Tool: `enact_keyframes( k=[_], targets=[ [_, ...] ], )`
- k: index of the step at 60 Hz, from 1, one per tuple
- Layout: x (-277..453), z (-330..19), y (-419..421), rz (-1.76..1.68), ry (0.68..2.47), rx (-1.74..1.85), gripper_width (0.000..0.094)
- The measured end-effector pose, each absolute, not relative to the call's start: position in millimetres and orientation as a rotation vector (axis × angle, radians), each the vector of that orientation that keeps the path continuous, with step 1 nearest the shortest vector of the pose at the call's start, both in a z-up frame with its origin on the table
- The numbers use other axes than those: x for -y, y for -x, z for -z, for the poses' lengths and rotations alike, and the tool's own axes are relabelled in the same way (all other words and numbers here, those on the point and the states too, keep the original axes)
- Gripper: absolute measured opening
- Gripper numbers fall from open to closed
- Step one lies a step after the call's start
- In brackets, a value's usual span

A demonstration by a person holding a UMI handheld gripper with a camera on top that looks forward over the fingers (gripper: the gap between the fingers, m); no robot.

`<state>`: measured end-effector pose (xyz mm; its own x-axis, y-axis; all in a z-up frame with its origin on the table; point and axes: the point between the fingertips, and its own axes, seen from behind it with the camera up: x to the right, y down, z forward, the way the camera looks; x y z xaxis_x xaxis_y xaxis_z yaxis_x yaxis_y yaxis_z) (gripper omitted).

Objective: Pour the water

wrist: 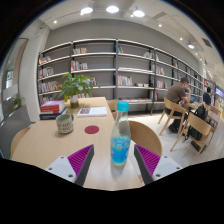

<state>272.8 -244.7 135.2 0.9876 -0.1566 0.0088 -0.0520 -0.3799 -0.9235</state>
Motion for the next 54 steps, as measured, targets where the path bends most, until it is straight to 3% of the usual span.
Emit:
enact_keyframes(
  k=[16,24,28,43,54],
  targets=[
    [159,-104,-311,0.085,1.901,-0.128,0.0812],
    [133,-96,-309,0.072,1.849,-0.102,0.0684],
    [126,-97,-307,0.063,1.822,-0.1,0.0565],
    [113,-100,-299,0.166,1.782,-0.021,0.0385],
    [103,-110,-298,0.268,1.824,0.045,0.0385]
  ],
)
